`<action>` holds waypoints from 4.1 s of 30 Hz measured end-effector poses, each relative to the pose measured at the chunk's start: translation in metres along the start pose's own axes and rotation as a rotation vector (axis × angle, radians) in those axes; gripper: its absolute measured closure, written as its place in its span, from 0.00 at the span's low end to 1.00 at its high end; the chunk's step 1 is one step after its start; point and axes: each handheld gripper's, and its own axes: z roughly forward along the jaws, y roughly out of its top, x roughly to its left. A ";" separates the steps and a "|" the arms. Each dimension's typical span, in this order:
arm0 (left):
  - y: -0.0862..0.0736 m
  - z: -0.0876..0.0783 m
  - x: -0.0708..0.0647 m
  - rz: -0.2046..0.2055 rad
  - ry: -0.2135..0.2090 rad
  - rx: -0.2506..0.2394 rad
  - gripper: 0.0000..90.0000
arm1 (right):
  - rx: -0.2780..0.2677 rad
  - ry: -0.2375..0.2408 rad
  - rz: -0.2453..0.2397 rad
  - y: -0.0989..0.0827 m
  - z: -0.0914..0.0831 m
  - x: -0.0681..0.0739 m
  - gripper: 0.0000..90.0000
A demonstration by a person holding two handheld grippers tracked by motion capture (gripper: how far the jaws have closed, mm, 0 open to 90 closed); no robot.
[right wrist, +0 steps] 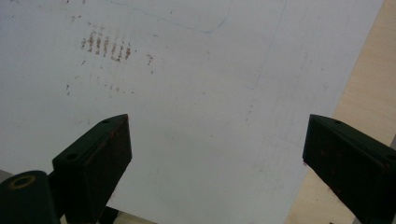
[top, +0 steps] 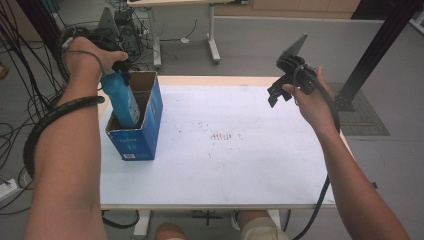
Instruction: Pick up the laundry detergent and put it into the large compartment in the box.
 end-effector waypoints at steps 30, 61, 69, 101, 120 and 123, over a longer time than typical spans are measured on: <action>0.008 0.058 -0.005 0.024 0.009 0.053 0.42 | 0.014 -0.003 0.006 0.001 0.009 -0.003 0.09; 0.013 0.103 -0.012 0.049 0.015 0.103 0.42 | 0.035 0.005 0.008 0.003 0.023 -0.006 0.09; 0.011 0.114 -0.012 0.053 0.026 0.114 0.42 | 0.038 0.004 0.011 0.002 0.024 -0.006 0.09; 0.008 0.116 -0.012 0.043 0.024 0.090 0.41 | 0.040 -0.001 0.011 0.001 0.024 -0.006 0.09; 0.007 0.116 -0.011 0.041 0.018 0.086 0.41 | 0.042 -0.003 0.009 0.002 0.023 -0.004 0.09; 0.007 0.116 -0.011 0.045 0.020 0.085 0.41 | 0.041 -0.004 0.010 0.001 0.023 -0.004 0.09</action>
